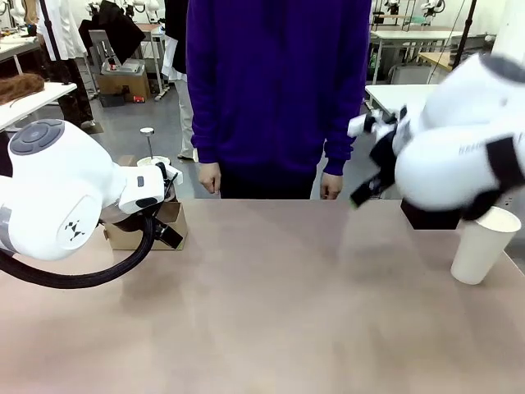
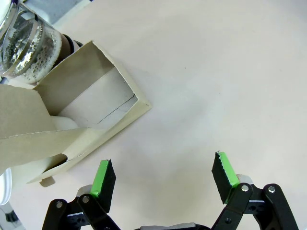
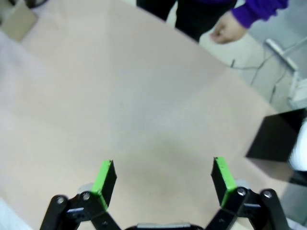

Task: Pour a drink into a cup and package it in a carrier.
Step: Pick up the 600 ml Paper Cup and place it in the middle top area of the table.

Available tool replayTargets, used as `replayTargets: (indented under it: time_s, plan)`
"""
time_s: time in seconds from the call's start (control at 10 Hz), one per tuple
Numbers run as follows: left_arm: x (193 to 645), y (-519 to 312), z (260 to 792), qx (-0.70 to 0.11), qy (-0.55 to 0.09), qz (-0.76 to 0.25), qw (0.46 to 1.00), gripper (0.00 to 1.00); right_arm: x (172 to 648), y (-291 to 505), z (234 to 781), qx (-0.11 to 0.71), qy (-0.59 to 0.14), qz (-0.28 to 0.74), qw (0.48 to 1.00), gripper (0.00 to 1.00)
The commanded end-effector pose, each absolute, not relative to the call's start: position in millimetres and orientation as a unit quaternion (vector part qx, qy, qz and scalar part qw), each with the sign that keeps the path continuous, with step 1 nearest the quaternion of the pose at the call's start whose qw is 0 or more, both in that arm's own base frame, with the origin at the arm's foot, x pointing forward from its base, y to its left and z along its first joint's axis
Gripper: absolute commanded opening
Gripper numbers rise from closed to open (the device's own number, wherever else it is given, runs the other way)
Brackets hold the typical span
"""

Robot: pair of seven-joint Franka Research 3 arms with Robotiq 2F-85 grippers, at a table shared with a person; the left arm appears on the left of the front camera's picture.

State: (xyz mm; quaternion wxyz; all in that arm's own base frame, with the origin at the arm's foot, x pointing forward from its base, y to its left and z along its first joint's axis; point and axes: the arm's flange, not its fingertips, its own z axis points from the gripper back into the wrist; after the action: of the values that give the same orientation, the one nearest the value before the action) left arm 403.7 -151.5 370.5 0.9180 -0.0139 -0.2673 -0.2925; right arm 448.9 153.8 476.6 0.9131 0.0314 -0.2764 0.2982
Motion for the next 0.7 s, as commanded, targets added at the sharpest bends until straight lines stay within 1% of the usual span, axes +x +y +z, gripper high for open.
replayTargets:
  time_s: [0.0, 0.1, 0.3, 0.4, 0.5, 0.6]
  plan:
    - [403.7, -151.3, 370.5, -0.014, -0.267, -0.292, 0.918, 1.00, 481.8, 109.8, 535.1, 0.103, -0.262, 0.336, 0.899, 1.00]
    - [403.7, -151.3, 370.5, -0.014, -0.267, -0.292, 0.918, 1.00, 492.3, 75.4, 557.0, 0.131, -0.277, 0.349, 0.886, 1.00]
    - [403.7, -151.3, 370.5, -0.014, -0.267, -0.292, 0.918, 1.00, 494.3, -3.4, 579.9, 0.229, -0.305, 0.400, 0.834, 1.00]
    - [403.7, -151.3, 370.5, -0.014, -0.267, -0.292, 0.918, 1.00, 484.3, -44.4, 580.9, 0.268, -0.327, 0.421, 0.802, 1.00]
    - [403.7, -151.3, 370.5, -0.014, -0.267, -0.292, 0.918, 1.00, 470.3, -83.7, 573.7, 0.278, -0.368, 0.434, 0.774, 1.00]
    - [403.7, -151.3, 370.5, -0.014, -0.267, -0.292, 0.918, 1.00, 449.6, -123.8, 555.3, 0.295, -0.416, 0.454, 0.731, 1.00]
